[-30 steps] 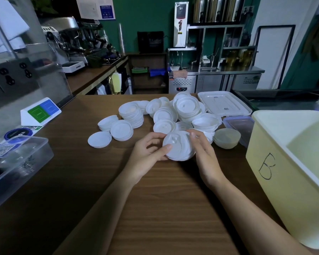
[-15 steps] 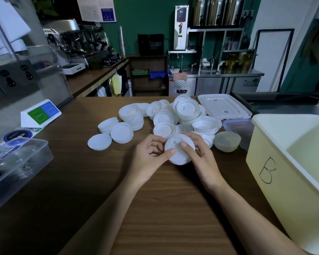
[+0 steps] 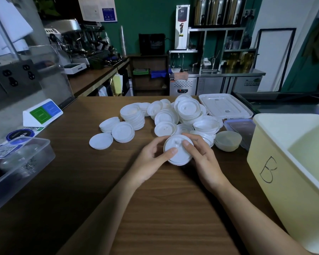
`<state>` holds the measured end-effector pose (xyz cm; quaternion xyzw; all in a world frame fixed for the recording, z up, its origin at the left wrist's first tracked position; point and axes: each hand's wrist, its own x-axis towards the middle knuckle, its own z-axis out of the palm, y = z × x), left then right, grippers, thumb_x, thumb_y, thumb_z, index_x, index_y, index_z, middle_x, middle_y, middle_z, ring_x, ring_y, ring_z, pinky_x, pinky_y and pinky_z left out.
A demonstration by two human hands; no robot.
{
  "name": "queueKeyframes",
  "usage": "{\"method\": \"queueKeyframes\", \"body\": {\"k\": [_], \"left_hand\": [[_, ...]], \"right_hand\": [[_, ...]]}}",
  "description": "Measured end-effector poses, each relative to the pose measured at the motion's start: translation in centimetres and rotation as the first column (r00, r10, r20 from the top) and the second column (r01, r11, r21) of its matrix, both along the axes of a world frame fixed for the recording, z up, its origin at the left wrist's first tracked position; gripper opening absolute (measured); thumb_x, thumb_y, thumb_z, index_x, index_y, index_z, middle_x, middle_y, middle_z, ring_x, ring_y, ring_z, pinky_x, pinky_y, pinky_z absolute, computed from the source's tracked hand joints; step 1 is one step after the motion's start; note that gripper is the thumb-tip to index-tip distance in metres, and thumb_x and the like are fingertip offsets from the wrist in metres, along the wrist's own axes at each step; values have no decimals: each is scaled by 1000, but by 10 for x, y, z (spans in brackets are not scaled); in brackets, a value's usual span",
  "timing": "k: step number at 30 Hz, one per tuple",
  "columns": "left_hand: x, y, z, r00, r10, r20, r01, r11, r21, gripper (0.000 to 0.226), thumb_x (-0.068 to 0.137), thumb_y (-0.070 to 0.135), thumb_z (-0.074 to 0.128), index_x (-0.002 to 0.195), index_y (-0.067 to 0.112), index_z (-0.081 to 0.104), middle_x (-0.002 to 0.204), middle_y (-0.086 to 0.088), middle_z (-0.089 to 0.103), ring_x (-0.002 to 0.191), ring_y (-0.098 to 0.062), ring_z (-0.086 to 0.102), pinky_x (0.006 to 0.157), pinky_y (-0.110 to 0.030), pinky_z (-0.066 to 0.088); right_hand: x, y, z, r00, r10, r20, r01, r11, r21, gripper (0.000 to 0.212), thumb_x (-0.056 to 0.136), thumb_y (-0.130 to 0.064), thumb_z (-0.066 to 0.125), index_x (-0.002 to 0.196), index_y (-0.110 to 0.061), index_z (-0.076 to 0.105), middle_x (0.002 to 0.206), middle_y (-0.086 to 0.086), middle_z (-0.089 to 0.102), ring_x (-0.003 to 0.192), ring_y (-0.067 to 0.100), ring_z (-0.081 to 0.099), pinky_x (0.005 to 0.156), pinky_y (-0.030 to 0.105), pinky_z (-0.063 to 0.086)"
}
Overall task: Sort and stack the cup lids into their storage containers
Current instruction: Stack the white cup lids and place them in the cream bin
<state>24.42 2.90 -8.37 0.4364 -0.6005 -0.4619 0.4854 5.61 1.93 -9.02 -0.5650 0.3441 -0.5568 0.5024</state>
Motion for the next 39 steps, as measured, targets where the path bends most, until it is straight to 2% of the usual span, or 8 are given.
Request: {"method": "queueKeyframes", "body": {"k": [5, 9, 14, 17, 20, 26, 32, 39], "left_hand": [[4, 0, -1, 999, 31, 14, -31, 1000, -1, 61, 80, 51, 81, 136, 35, 64, 130, 6, 72, 128, -16, 64, 111, -49, 51], [3, 2, 2, 997, 73, 24, -72, 996, -50, 62, 82, 43, 80, 138, 22, 64, 131, 6, 72, 126, -11, 65, 113, -44, 49], [16, 0, 2, 974, 76, 214, -59, 994, -88, 47, 92, 58, 67, 135, 38, 66, 128, 13, 73, 126, -7, 64, 111, -40, 50], [31, -6, -2, 859, 390, 330, -277, 898, -341, 24, 100, 42, 65, 119, 30, 75, 114, 16, 74, 109, 2, 66, 100, -30, 53], [53, -21, -14, 625, 683, 379, -413, 701, -582, 23, 92, 8, 71, 114, 14, 75, 117, 3, 72, 111, -13, 65, 99, -29, 50], [79, -42, -32, 439, 660, 610, -460, 748, -478, 43, 92, -1, 65, 135, 2, 65, 130, -17, 68, 122, -38, 62, 101, -48, 50], [77, -40, -28, 438, 693, 572, -481, 719, -502, 28, 91, -3, 70, 117, 7, 76, 112, -13, 74, 102, -32, 69, 78, -38, 51], [64, -35, -24, 560, 618, 552, -358, 781, -511, 19, 82, 3, 85, 99, 10, 82, 91, -3, 76, 79, -16, 66, 71, -25, 47]], "right_hand": [[2, 0, -1, 999, 43, 6, -44, 998, 43, 47, 89, -48, 74, 128, -23, 69, 129, 11, 73, 127, 35, 65, 116, 60, 44], [4, 3, 0, 997, 75, 8, -75, 996, 43, 50, 87, -44, 77, 131, -24, 66, 129, 7, 73, 126, 28, 67, 114, 47, 49], [4, 3, 0, 998, 20, -53, -19, 1000, 7, 32, 98, -23, 75, 129, -20, 67, 124, 2, 75, 120, 19, 68, 106, 32, 52], [4, 4, 2, 998, -5, -56, 6, 1000, 28, 29, 98, -20, 74, 126, -22, 69, 119, -3, 76, 115, 14, 69, 98, 22, 52], [5, 4, 3, 999, 1, -45, 1, 999, 51, 30, 96, -21, 75, 126, -23, 70, 118, -6, 77, 114, 11, 70, 95, 19, 52], [5, 4, 2, 1000, 0, -24, 2, 997, 74, 32, 95, -22, 77, 127, -24, 71, 120, -4, 76, 115, 10, 70, 91, 16, 52], [5, 4, 2, 1000, -3, -26, 5, 996, 85, 33, 95, -22, 77, 127, -25, 71, 121, -5, 76, 117, 11, 69, 93, 17, 53], [5, 6, 4, 999, -24, -34, 27, 997, 73, 31, 95, -21, 77, 126, -23, 72, 118, -8, 77, 113, 8, 70, 91, 15, 52]]}}
